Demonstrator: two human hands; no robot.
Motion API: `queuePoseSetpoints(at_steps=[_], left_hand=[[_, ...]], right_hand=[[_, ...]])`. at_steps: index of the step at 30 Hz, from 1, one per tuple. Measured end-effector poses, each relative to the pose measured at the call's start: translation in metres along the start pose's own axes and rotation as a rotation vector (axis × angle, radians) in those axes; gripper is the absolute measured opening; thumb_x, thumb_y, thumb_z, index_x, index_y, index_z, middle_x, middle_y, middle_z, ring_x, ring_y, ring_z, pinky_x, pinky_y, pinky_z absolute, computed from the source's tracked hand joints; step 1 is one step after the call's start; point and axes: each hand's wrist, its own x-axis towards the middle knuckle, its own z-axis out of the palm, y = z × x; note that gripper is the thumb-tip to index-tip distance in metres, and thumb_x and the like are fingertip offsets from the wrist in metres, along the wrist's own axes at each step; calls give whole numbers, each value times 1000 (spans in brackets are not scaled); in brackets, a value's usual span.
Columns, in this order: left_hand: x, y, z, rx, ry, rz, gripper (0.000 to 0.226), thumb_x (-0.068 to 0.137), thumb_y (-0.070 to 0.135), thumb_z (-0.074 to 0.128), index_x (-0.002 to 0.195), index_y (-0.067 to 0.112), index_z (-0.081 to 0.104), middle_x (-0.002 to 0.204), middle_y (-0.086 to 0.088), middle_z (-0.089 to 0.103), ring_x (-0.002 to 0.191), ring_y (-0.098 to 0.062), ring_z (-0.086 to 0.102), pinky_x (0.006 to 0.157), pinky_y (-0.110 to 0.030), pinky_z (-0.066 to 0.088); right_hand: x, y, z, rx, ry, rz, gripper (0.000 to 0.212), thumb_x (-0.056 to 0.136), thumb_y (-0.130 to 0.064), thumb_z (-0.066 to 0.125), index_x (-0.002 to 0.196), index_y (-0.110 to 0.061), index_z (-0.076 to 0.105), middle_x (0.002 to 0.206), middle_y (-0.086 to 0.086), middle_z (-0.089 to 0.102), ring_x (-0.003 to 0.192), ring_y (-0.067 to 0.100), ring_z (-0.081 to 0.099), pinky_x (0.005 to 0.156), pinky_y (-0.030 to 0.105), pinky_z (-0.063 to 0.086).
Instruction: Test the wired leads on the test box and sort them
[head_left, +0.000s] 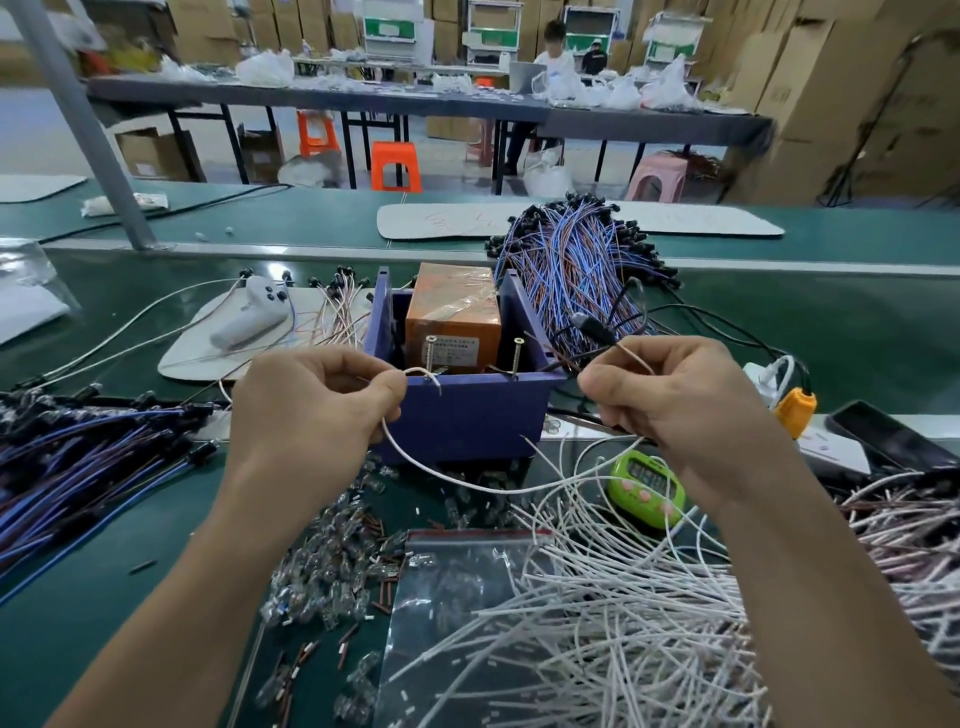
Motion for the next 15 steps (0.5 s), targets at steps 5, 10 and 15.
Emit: queuePoseSetpoints(at_steps=[5,10,15], left_hand=[[1,-3,1,49,67,8,20,83,22,84,66,31,77,57,10,71,46,-9,67,43,-17,51],[-2,-1,3,133,155,55,22,81,31,86,62,29,73,54,19,68,46,-3,65,42,-13,47],[-4,-1,7,200,218,90,26,80,35,85,59,31,70,55,26,65,47,2,62,48,-17,43]], right_hand=[[2,4,-7,-80,-5,-10,22,81,4,76,63,-8,74,54,15,59,46,13,49,47,15,41],[4,8,-9,-134,-23,6,15,78,0,78,65,-6,73,53,11,59,47,13,46,46,16,38],[2,7,-8,-179,-70,12,15,78,-4,79,65,-9,74,53,9,61,47,10,44,45,15,36]])
